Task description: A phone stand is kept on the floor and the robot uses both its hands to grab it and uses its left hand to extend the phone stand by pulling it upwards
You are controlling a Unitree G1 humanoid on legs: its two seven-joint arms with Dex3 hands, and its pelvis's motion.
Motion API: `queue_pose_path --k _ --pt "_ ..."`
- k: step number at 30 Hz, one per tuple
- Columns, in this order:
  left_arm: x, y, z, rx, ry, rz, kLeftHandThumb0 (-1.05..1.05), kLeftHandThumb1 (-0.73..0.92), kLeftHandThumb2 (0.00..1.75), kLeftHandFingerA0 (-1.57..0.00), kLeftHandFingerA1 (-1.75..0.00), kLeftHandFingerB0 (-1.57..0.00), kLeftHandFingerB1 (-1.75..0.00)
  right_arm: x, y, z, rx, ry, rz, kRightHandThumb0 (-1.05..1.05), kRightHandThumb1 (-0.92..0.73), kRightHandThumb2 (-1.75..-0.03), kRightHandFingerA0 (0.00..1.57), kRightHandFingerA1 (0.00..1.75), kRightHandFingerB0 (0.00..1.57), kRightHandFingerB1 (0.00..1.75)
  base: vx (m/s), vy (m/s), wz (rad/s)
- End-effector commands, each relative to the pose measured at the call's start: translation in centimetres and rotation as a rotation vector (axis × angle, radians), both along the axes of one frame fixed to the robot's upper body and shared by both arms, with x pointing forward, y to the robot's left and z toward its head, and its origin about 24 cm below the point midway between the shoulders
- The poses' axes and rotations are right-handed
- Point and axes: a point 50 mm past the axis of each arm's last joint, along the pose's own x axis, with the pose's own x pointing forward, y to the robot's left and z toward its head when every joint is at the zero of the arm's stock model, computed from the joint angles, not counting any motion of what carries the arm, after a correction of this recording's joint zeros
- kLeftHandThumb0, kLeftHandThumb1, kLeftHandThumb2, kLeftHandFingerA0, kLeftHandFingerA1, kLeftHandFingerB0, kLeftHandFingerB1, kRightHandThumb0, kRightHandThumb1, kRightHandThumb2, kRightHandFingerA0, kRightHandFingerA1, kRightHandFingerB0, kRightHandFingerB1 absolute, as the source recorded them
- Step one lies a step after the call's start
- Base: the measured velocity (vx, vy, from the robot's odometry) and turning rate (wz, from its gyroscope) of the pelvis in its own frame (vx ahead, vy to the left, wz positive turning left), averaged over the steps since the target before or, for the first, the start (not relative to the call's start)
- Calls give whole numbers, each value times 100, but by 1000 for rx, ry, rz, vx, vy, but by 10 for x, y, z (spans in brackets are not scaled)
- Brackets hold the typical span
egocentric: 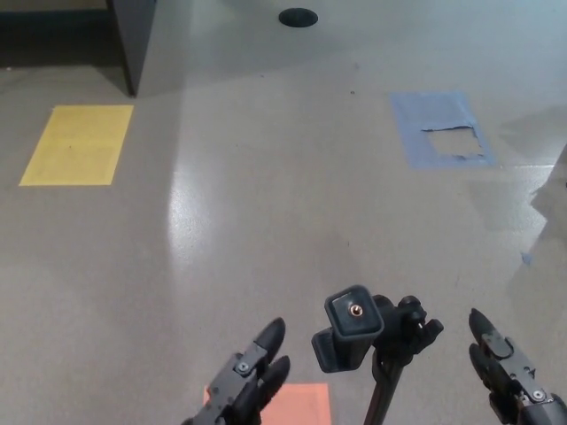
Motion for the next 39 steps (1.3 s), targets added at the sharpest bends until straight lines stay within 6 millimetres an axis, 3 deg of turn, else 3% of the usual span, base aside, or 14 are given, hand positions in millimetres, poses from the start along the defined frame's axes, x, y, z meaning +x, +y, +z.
queue_pose_path --k 1,6,8,11,13,14,17,18,22,23,24,35,38,39 --pt "-4 -10 -13 -64 118 -25 -80 46 93 -6 -21 -14 -8 -1 -2 -7 -4 33 -1 -87 -49 -84 0 7 0 0 0 0 0" --pt "4 -10 -20 -36 131 20 -81 47 93 -6 -22 -14 -7 -7 -7 -20 -27 79 -26 -88 -50 -85 0 7 0 0 0 0 0" --pt "7 -8 -21 -17 133 52 -82 48 94 -6 -23 -14 -7 -8 -8 -22 -21 73 -19 -81 -60 -59 0 0 0 0 0 0 0" --pt "21 2 -26 86 71 143 -84 51 93 -6 -22 -14 -4 -11 -9 -25 -42 75 -29 -89 -52 -87 0 9 0 0 0 0 0" --pt "30 4 -29 121 77 179 -73 38 88 -4 -24 -7 -13 -14 -11 -25 -22 85 -32 -80 -59 -61 0 0 0 0 0 0 0" --pt "34 6 -30 149 77 188 -96 54 58 -4 -31 -2 -24 -18 -12 -27 -14 95 -35 -87 -49 -84 0 7 0 0 0 0 0" --pt "35 6 -31 155 75 192 -96 54 58 -4 -31 -2 -24 -19 -12 -27 -13 96 -35 -87 -49 -84 0 7 0 0 0 0 0" --pt "47 12 -30 204 61 209 -71 37 88 -4 -31 -7 -13 -22 -13 -30 -20 103 -48 -80 -57 -61 0 4 0 0 0 0 0" --pt "53 15 -31 228 54 220 -71 37 88 -4 -31 -7 -13 -24 -13 -32 -22 106 -52 -80 -57 -61 0 4 0 0 0 0 0" --pt "59 23 -38 219 101 261 -97 37 74 -8 -27 -5 -13 -27 -13 -33 -12 116 -45 -87 -50 -84 0 8 0 0 0 0 0" --pt "62 28 -42 214 124 284 -67 32 85 -2 -26 -2 -12 -29 -14 -34 -7 123 -43 -81 -57 -62 0 2 0 0 0 0 0" --pt "65 37 -54 217 173 311 -74 43 89 -5 -25 -10 -3 -29 -13 -36 -6 124 -50 -82 -59 -59 0 8 0 0 0 0 0" --pt "61 22 -46 240 150 226 -103 49 72 -2 -35 0 -13 -24 -9 -36 16 126 -41 -78 -56 -62 0 2 0 0 0 0 0" --pt "59 15 -40 221 123 202 -102 38 78 -3 -38 -2 -6 -20 -6 -36 -26 107 -33 -90 -53 -88 0 10 0 0 0 0 0"
